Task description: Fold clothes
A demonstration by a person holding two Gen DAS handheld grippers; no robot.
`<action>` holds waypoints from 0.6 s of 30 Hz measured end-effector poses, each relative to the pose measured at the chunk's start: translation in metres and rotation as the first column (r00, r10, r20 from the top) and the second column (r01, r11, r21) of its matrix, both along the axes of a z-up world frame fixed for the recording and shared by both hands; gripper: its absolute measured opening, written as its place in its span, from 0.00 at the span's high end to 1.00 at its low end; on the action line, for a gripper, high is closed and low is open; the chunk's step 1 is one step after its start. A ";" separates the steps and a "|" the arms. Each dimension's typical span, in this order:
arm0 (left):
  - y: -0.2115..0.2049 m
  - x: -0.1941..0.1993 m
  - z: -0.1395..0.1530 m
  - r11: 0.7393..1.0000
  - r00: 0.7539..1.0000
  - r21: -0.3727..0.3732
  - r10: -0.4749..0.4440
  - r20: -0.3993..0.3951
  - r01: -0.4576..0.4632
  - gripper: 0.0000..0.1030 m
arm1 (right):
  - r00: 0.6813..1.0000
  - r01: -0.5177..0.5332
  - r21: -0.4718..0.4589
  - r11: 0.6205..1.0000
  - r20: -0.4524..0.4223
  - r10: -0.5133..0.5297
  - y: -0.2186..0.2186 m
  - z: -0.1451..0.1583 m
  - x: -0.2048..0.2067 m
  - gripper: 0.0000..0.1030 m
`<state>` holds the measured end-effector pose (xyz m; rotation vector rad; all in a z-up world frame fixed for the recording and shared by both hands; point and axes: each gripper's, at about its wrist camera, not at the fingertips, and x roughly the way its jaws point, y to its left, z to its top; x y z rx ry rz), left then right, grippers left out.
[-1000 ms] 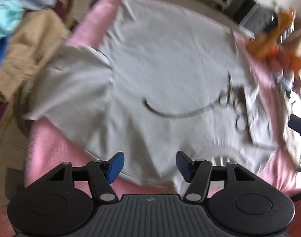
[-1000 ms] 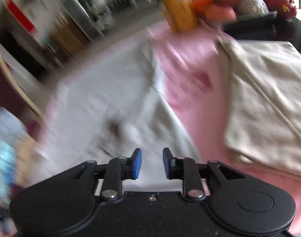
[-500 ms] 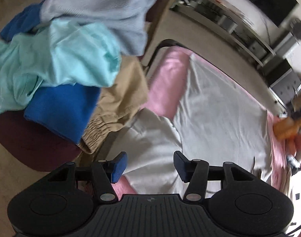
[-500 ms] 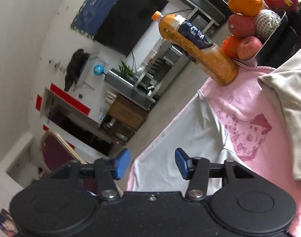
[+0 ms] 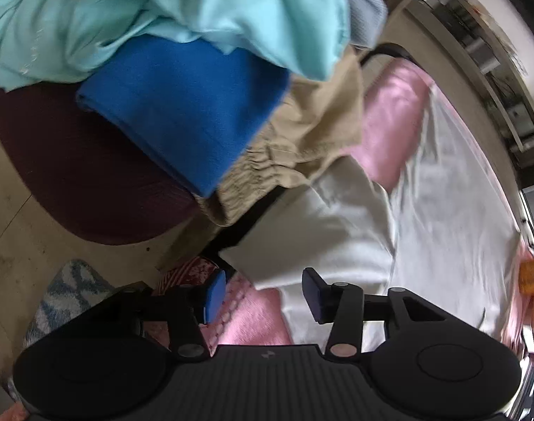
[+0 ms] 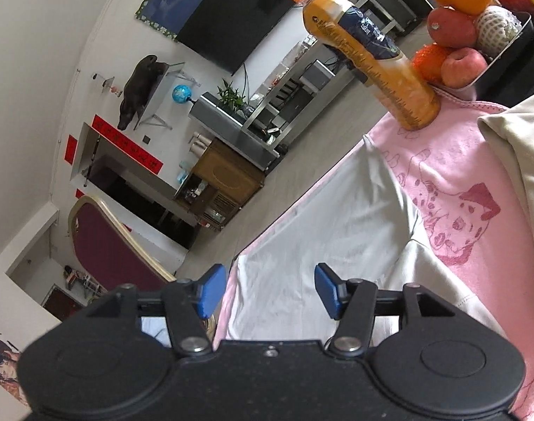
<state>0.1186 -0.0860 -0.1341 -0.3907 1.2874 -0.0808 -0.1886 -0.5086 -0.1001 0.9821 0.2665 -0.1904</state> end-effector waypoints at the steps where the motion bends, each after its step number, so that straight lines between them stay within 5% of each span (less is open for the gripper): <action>1: 0.002 0.001 -0.002 1.000 1.000 -0.009 0.027 -0.010 -0.027 0.60 | 1.000 -0.002 0.006 1.000 0.000 0.002 0.000 0.000 0.000 0.46; 6: 0.013 0.003 -0.010 0.983 0.986 -0.081 0.162 -0.042 -0.165 0.66 | 1.000 -0.016 0.009 1.000 0.000 0.016 0.003 0.000 0.002 0.46; 15: 0.010 0.001 -0.020 0.964 0.965 -0.070 0.253 -0.076 -0.258 0.68 | 0.999 -0.038 0.000 0.999 0.001 0.038 0.008 0.001 0.005 0.44; 18: 0.007 0.002 -0.017 0.966 0.967 -0.048 0.250 -0.055 -0.252 0.82 | 0.999 -0.042 -0.001 0.999 -0.001 0.042 0.008 0.001 0.005 0.44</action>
